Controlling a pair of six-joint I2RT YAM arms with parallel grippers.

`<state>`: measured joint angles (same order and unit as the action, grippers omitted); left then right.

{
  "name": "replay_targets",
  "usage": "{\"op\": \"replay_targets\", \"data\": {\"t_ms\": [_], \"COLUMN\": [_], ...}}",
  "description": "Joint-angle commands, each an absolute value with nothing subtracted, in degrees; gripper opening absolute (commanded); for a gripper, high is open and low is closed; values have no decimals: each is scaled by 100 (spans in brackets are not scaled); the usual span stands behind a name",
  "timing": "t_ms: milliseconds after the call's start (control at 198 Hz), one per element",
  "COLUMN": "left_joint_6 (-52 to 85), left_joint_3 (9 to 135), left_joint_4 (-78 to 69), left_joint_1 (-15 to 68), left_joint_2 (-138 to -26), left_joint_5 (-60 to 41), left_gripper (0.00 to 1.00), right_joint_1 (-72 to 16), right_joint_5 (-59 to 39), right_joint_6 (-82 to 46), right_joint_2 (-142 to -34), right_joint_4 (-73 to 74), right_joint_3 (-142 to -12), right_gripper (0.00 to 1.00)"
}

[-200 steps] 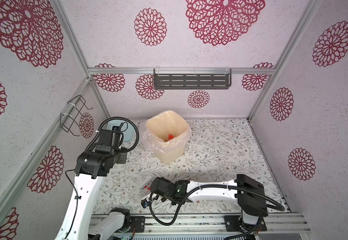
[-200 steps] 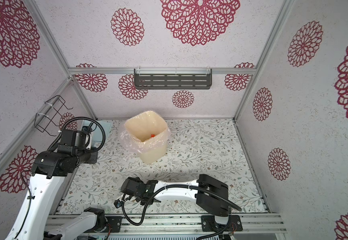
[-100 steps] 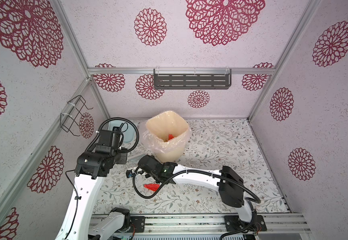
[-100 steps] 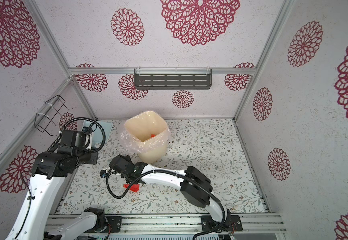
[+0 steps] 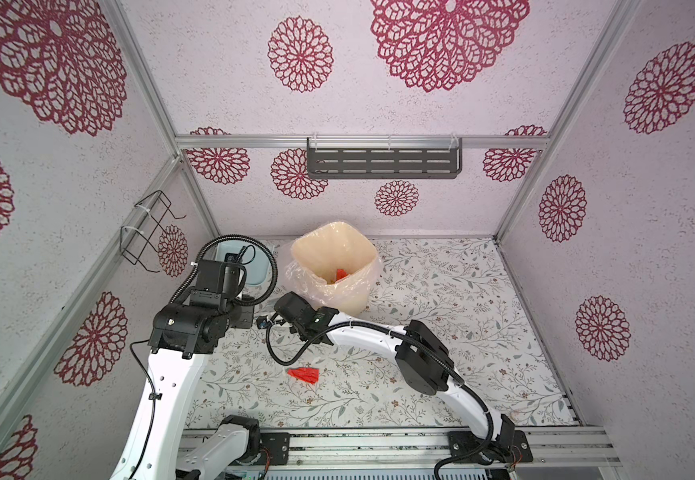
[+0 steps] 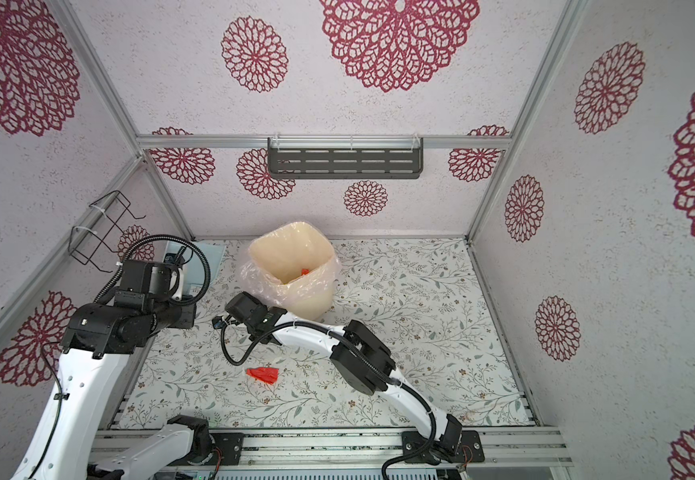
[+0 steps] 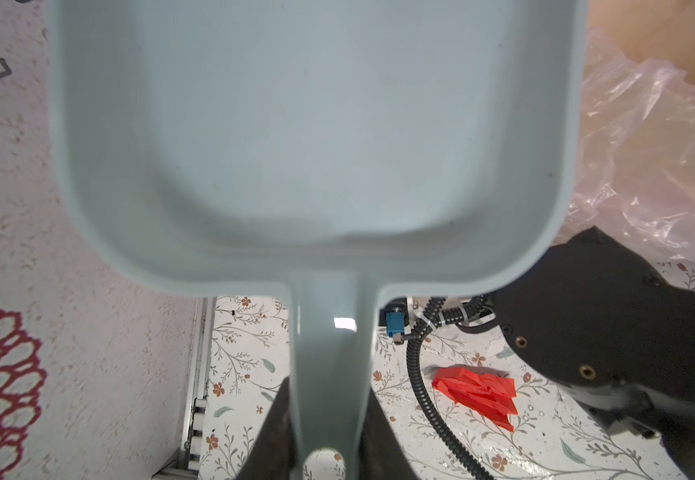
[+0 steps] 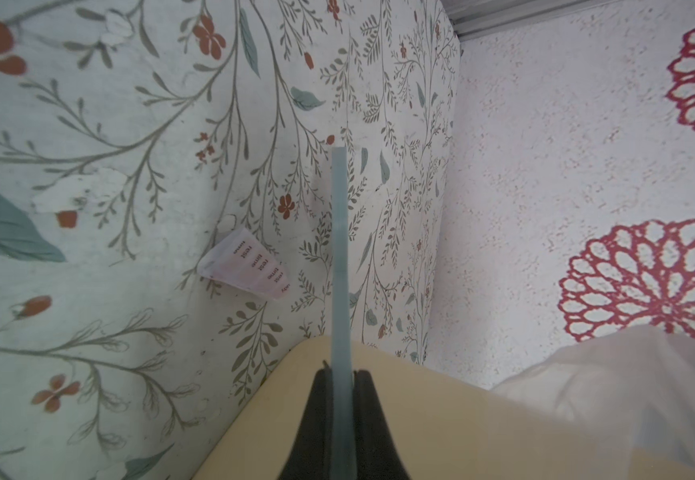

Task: Sweep away the paper scraps from the table
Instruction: 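Brush the red scrap toward the robot with the right gripper's brush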

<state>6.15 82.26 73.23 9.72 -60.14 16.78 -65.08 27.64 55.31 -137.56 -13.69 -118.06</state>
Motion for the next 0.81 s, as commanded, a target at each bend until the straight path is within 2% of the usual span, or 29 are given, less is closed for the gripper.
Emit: {"op": "replay_targets", "data": {"t_ms": [0,309,804], "left_joint_6": [608,642,665], "left_joint_3": [8378,8428,8322], "left_joint_4": [7298,7356,7357], "left_joint_1": [915,914,914], "left_joint_2": [-6020,-5986,-5863], "left_joint_5": [1644,1634,1621], "left_gripper": [0,0,0], "right_joint_1": [-6681,-7170,-8153], "right_joint_5": [2522,2279,2084], "right_joint_6": [5144,4745,3125], "right_joint_2": [-13345,-12463,-11099], "right_joint_4": [-1736,-2260,-3893], "right_joint_3": [-11716,-10563,-9299], "right_gripper": [0,0,0]}}
